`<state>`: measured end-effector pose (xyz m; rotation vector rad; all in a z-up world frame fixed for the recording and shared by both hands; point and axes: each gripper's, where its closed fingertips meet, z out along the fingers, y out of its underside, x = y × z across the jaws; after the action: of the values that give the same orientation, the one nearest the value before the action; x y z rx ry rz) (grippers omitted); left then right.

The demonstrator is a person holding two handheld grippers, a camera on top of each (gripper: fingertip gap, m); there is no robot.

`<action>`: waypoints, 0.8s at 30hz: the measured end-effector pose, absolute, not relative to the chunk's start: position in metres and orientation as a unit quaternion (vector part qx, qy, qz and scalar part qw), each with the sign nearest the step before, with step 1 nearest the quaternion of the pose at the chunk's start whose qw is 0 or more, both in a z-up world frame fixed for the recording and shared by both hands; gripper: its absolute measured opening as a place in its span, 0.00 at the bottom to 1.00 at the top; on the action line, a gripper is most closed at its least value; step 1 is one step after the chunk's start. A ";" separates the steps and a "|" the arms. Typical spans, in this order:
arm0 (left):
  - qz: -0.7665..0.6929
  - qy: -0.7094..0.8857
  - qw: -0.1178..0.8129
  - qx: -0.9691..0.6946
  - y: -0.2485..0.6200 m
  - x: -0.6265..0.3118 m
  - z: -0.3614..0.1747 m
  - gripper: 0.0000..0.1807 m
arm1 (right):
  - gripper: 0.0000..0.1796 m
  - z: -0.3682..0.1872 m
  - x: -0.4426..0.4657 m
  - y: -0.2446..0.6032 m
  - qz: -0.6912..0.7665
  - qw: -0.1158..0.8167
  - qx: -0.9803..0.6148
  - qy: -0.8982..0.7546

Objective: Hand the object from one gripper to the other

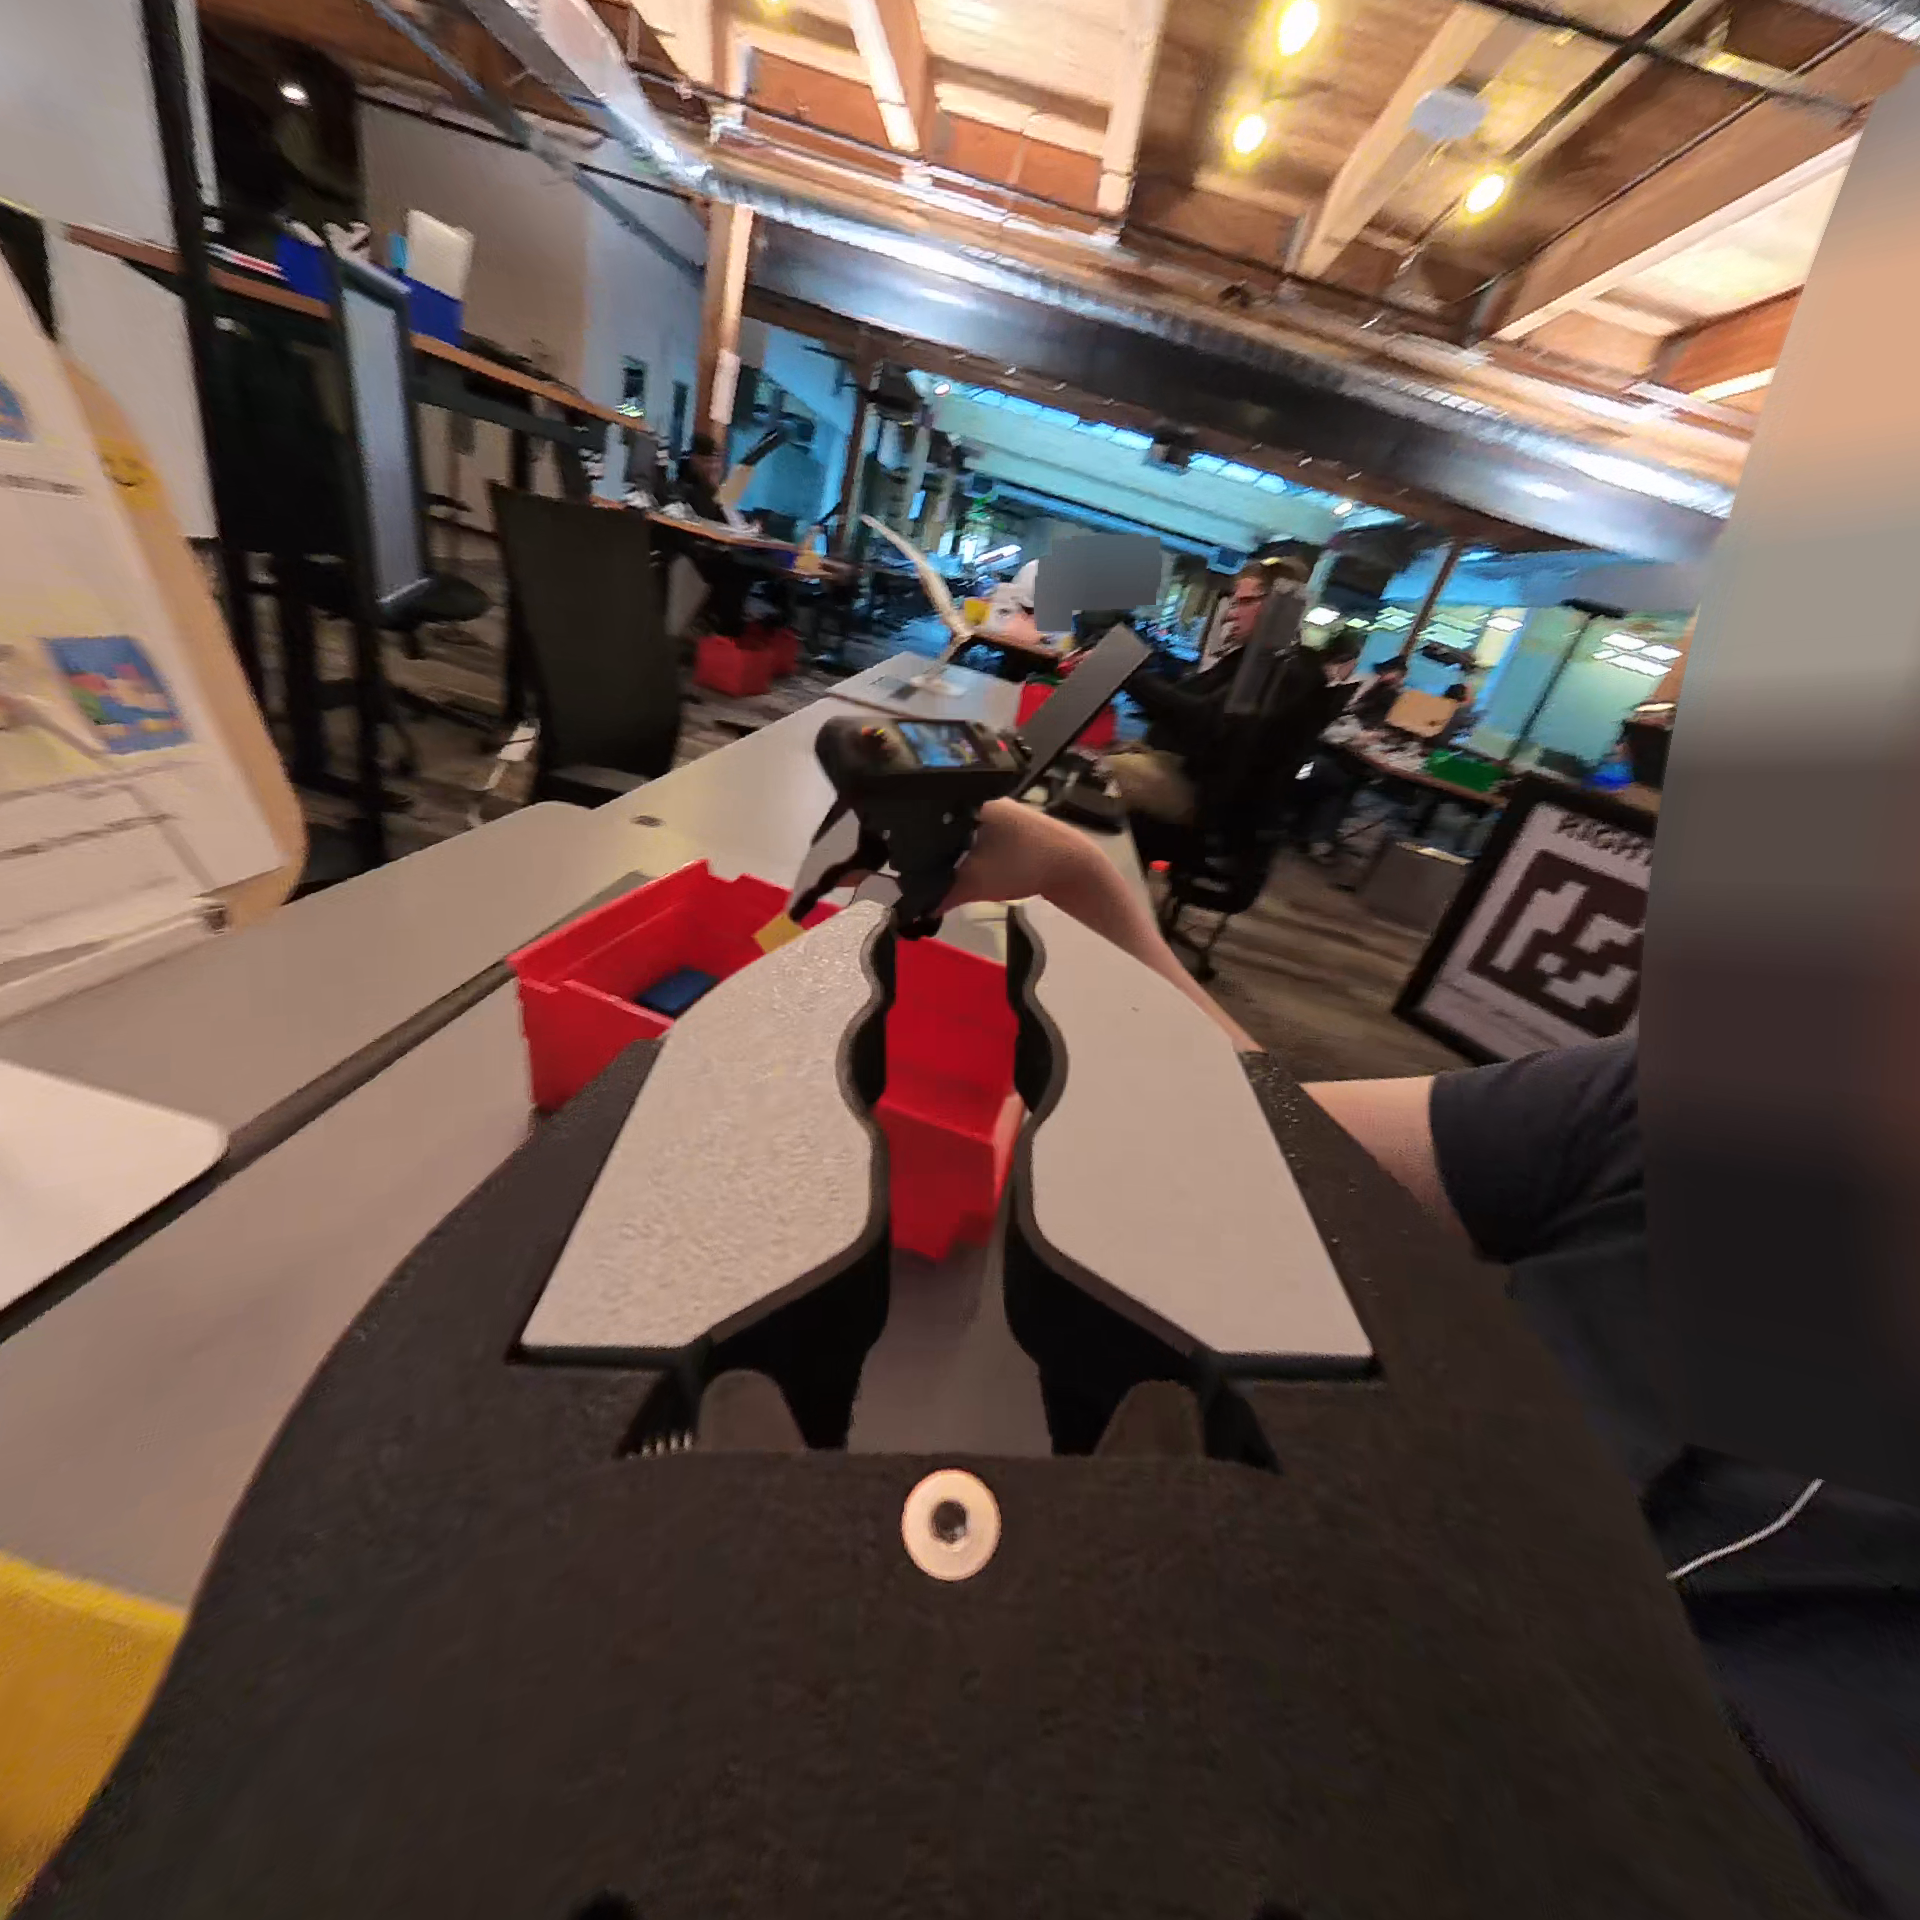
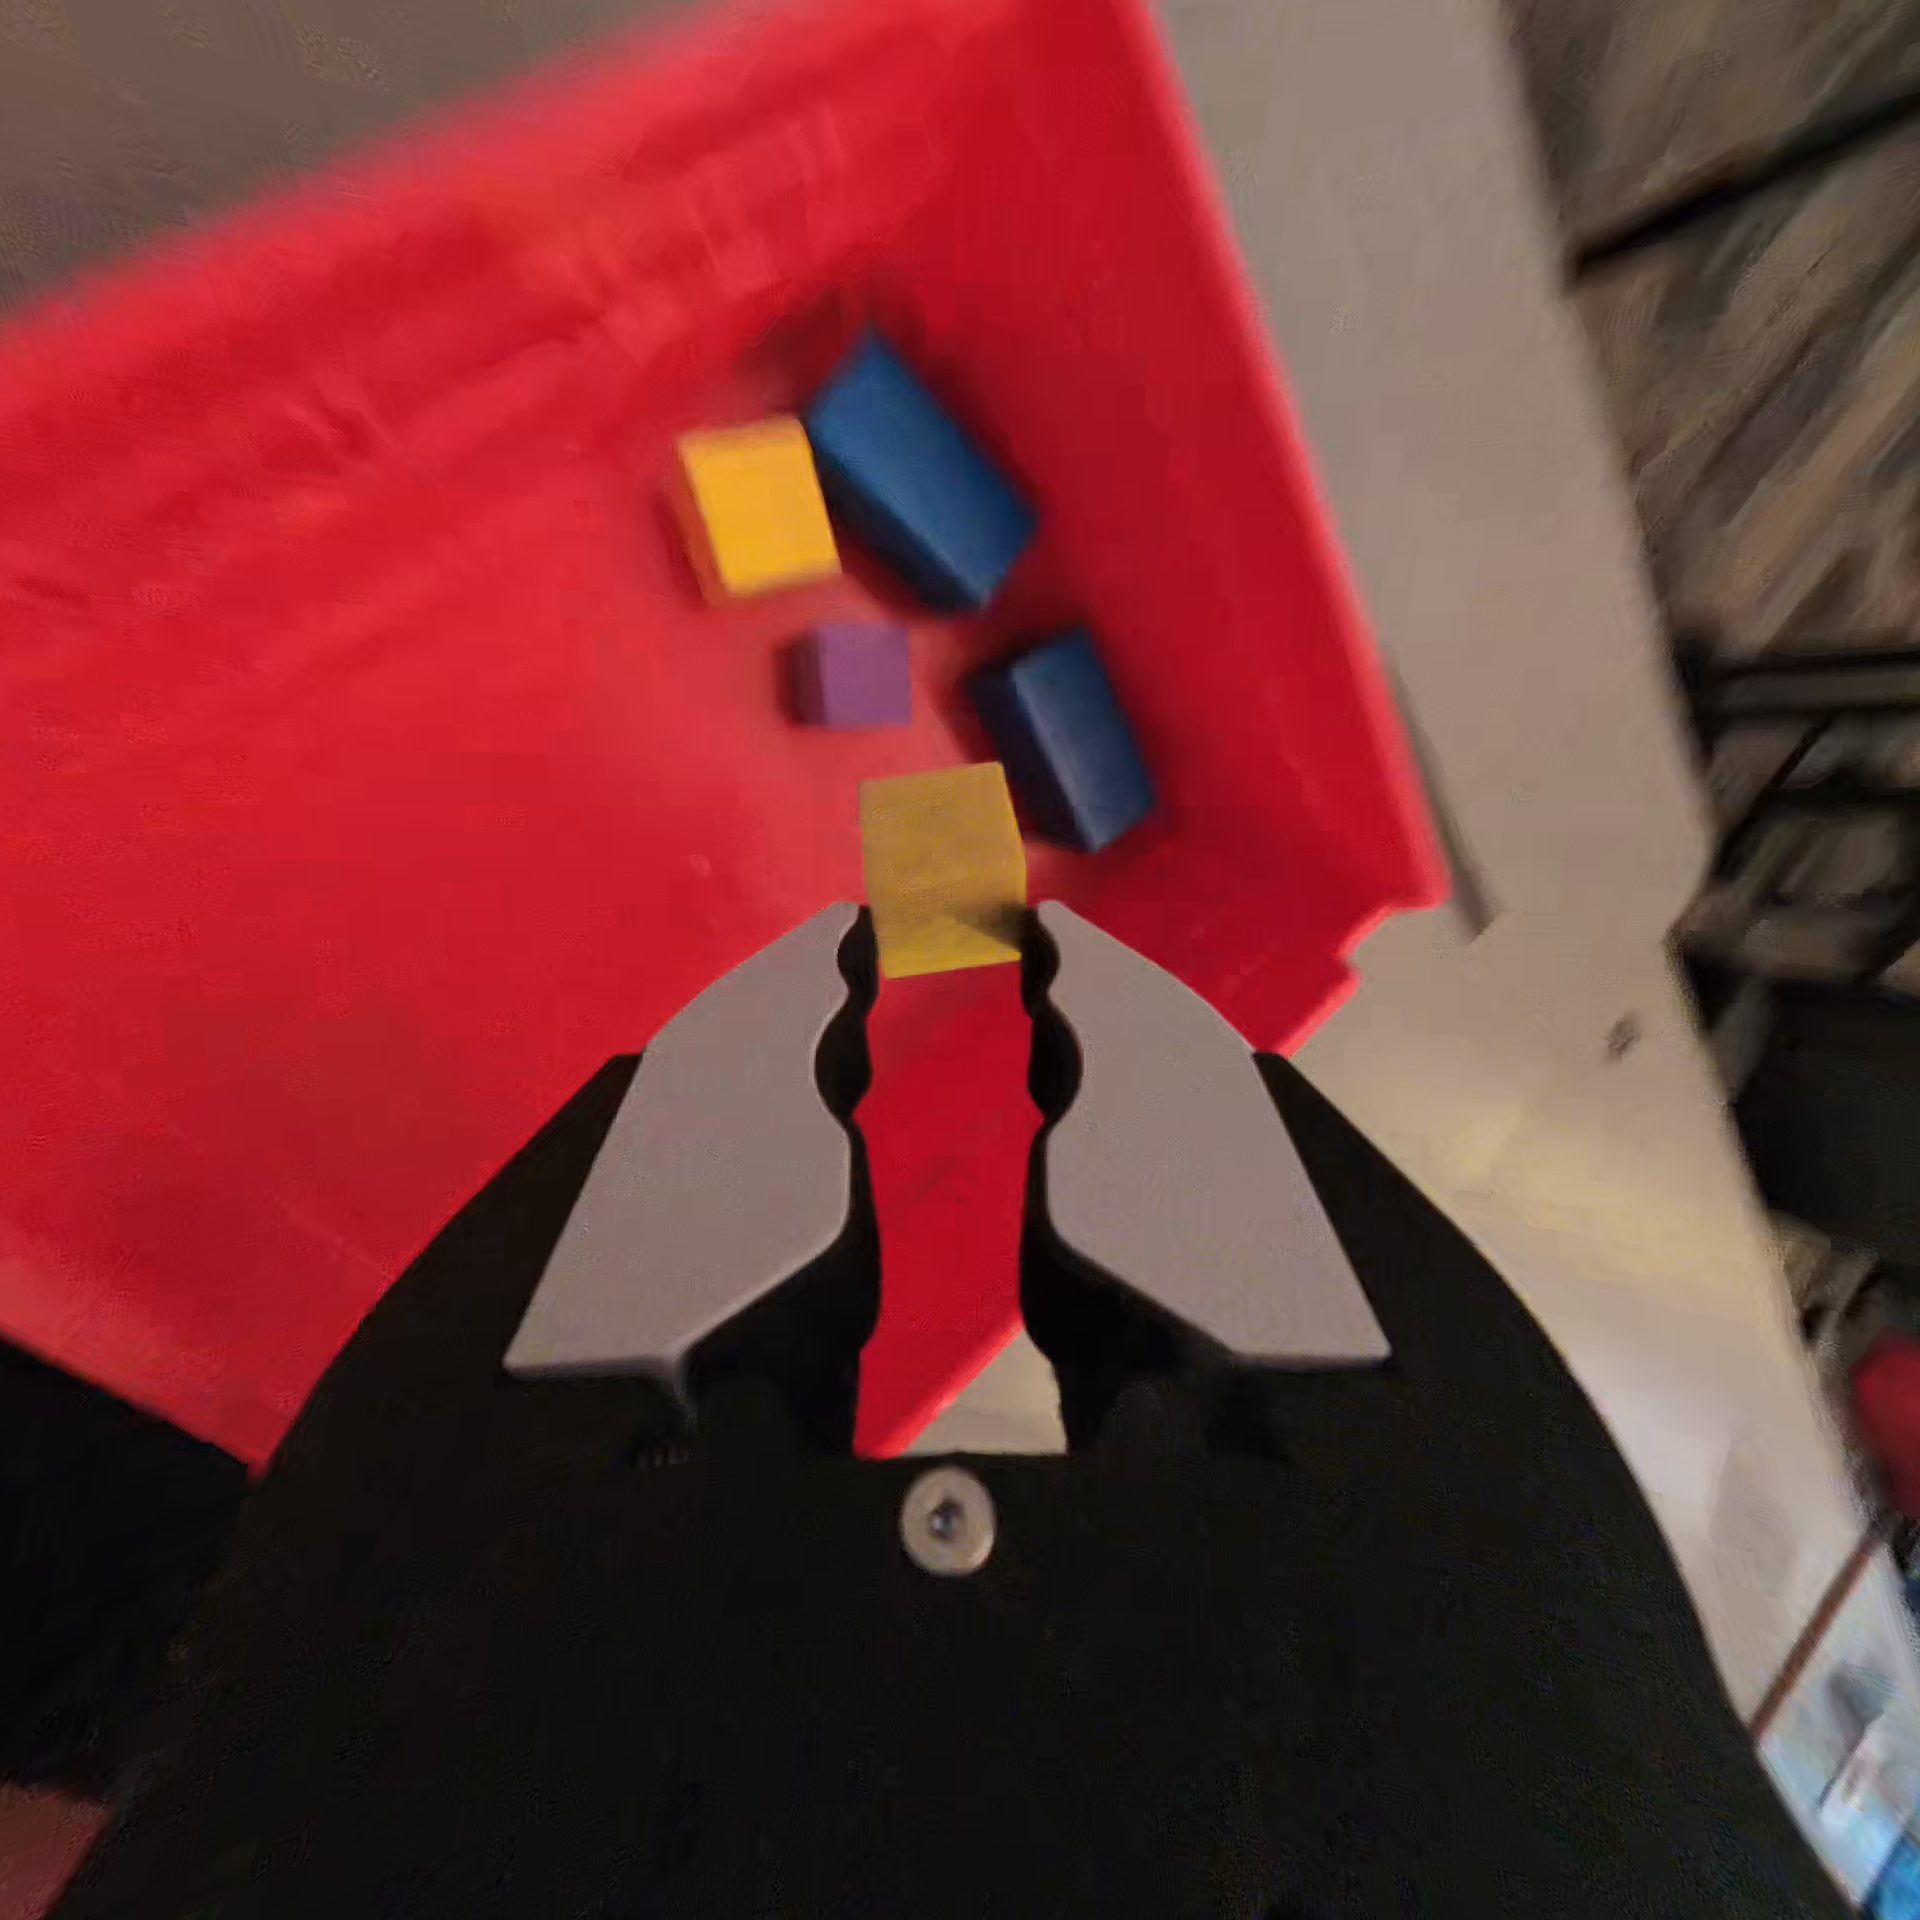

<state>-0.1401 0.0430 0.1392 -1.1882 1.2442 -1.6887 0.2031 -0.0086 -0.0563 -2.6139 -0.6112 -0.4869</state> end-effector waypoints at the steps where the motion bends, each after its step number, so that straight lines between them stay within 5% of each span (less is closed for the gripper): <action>1: -0.642 0.484 0.364 -0.470 0.045 -0.144 0.139 0.10 | 0.15 -0.075 0.213 -0.009 -0.159 0.178 -0.951 -0.197; 7: -0.628 0.496 0.370 -0.472 0.040 -0.158 0.145 0.09 | 0.15 -0.130 0.233 -0.012 -0.132 0.077 -0.976 -0.155; 24: -0.561 0.533 0.305 -0.555 0.053 -0.156 0.101 0.10 | 0.18 -0.152 0.230 0.020 -0.109 0.109 -0.977 -0.150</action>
<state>-0.1562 0.0533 0.1008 -1.4702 1.4119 -1.4856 0.2297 0.0199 -0.1515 -2.8712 -0.4413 -0.3202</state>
